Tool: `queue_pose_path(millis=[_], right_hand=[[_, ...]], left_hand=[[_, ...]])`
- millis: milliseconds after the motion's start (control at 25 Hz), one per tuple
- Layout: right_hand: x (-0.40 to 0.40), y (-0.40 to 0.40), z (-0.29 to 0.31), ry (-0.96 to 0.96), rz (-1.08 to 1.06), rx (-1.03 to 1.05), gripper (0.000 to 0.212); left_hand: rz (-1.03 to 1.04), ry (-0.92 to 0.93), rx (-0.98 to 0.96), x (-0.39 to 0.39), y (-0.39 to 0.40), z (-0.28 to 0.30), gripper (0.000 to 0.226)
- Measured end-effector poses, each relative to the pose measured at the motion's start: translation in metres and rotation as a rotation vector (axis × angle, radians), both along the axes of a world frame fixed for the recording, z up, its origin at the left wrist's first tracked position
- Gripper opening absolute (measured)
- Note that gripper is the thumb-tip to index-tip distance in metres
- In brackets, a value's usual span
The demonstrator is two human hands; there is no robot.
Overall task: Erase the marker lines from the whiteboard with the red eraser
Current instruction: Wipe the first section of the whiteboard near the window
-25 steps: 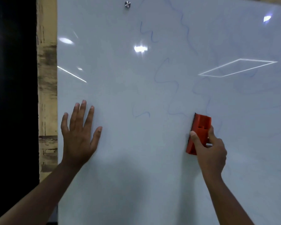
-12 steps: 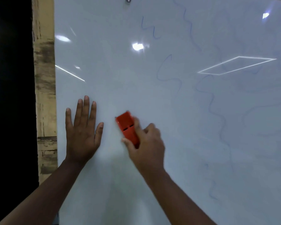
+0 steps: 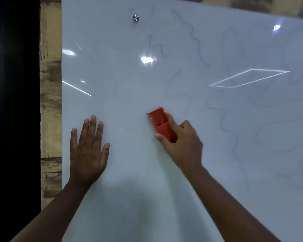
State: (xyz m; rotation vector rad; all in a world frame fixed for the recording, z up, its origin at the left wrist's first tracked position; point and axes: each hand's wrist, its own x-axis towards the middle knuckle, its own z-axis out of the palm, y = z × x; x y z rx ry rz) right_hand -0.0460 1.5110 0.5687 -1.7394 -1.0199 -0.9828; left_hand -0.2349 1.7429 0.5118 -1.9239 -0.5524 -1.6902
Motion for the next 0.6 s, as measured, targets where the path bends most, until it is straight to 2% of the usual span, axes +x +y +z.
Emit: queue_pose_path(millis=[160, 360, 480, 600], right_hand=[[0.057, -0.045, 0.017, 0.244, -0.016, 0.231, 0.076], [0.085, -0.065, 0.041, 0.365, 0.006, 0.361, 0.078], [0.07, -0.048, 0.065, 0.354, -0.006, 0.367, 0.076], [0.032, -0.022, 0.077, 0.245, -0.016, 0.245, 0.074]], left_hand=[[-0.05, -0.051, 0.002, -0.003, -0.005, 0.004, 0.063], [-0.086, -0.098, 0.052, -0.009, -0.012, 0.05, 0.058], [-0.099, -0.082, 0.063, -0.006, -0.008, 0.094, 0.064], [-0.058, -0.058, 0.064, 0.009, -0.004, 0.112, 0.068]])
